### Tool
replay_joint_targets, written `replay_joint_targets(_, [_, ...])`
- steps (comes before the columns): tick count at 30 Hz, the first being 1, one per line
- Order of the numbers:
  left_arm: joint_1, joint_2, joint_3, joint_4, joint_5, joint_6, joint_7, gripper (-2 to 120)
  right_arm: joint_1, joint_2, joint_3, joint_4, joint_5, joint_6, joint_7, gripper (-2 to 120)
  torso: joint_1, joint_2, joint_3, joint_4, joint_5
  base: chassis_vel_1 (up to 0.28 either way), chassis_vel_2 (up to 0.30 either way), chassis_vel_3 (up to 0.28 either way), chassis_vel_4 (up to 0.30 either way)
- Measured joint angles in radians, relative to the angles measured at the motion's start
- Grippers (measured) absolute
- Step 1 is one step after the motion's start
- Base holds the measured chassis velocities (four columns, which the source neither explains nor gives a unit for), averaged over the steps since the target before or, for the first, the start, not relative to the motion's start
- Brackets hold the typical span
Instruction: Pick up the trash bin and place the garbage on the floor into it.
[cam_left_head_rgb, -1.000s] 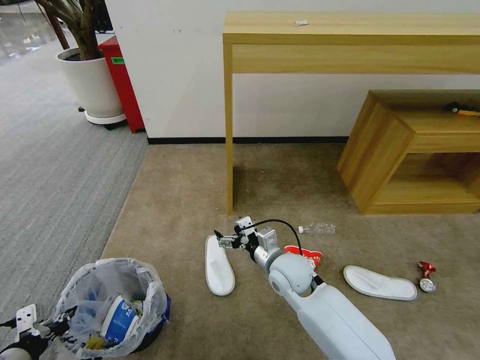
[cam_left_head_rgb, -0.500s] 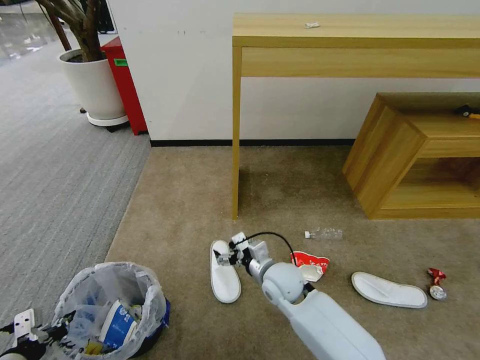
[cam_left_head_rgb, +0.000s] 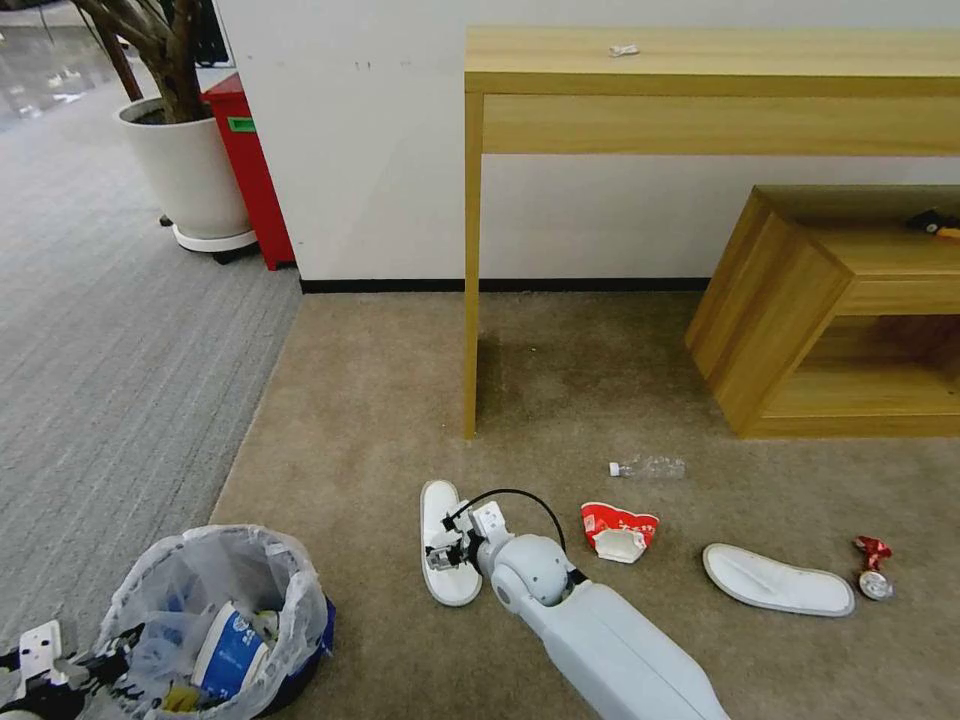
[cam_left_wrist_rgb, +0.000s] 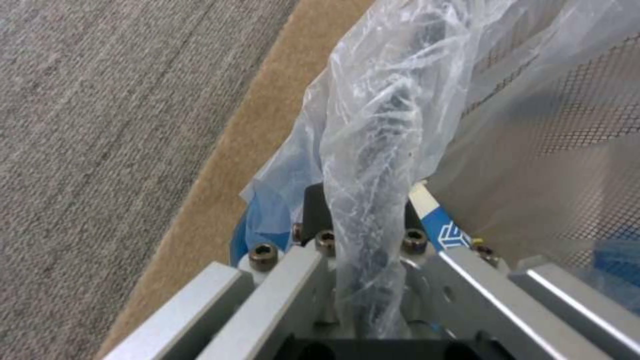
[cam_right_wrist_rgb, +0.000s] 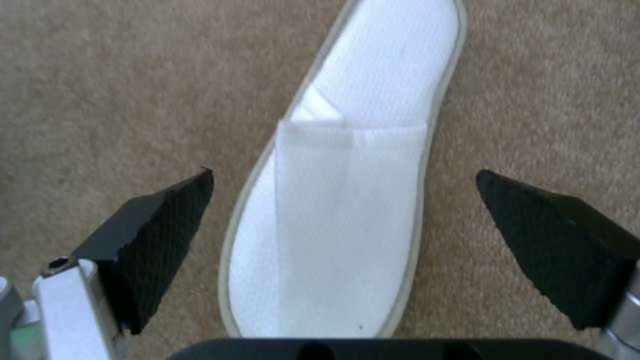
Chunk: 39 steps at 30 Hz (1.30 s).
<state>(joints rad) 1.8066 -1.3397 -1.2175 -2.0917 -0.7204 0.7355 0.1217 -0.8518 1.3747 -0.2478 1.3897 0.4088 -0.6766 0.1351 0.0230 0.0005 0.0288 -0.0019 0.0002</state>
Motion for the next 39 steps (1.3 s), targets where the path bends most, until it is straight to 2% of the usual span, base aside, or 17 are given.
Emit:
replay_joint_targets(10, [-0.058,0.045,-0.011,0.013,-0.054,0.000,-0.027,0,-0.008,0.008,0.002,-0.034,-0.016,0.002,-0.016,100,0.000,0.000,0.000,-0.0002,0.0000,0.000,0.000,0.000,0.000])
replay_joint_targets(26, [-0.046,0.054,-0.020,-0.014,-0.071,0.000,-0.050,0,0.078,0.108,-0.034,-0.269,-0.097,0.045,-0.052,98,0.000,0.000,0.000,0.0000,0.0000,0.000,0.000,0.000,0.000])
replay_joint_targets(27, [-0.047,0.053,-0.018,-0.017,-0.070,0.000,-0.052,0,0.086,0.118,-0.039,-0.288,-0.110,0.052,-0.056,90,0.000,0.000,0.000,-0.0001,0.0000,0.000,0.000,0.000,0.000])
replay_joint_targets(33, [-0.048,0.052,-0.014,-0.025,-0.069,0.000,-0.058,0,0.104,0.147,-0.038,-0.340,-0.139,0.087,-0.075,88,0.000,0.000,0.000,-0.0001,-0.0001,0.000,0.000,0.000,0.000])
replay_joint_targets(36, [-0.045,0.052,-0.013,-0.030,-0.068,0.000,-0.060,0,0.116,0.167,-0.032,-0.369,-0.153,0.091,-0.075,82,0.000,0.000,0.000,0.0000,0.0001,0.000,0.000,0.000,0.000])
replay_joint_targets(39, [-0.041,0.051,-0.013,-0.032,-0.067,0.000,-0.060,0,0.120,0.171,-0.030,-0.385,-0.154,0.093,-0.072,69,0.000,0.000,0.000,0.0000,0.0000,0.000,0.000,0.000,0.000])
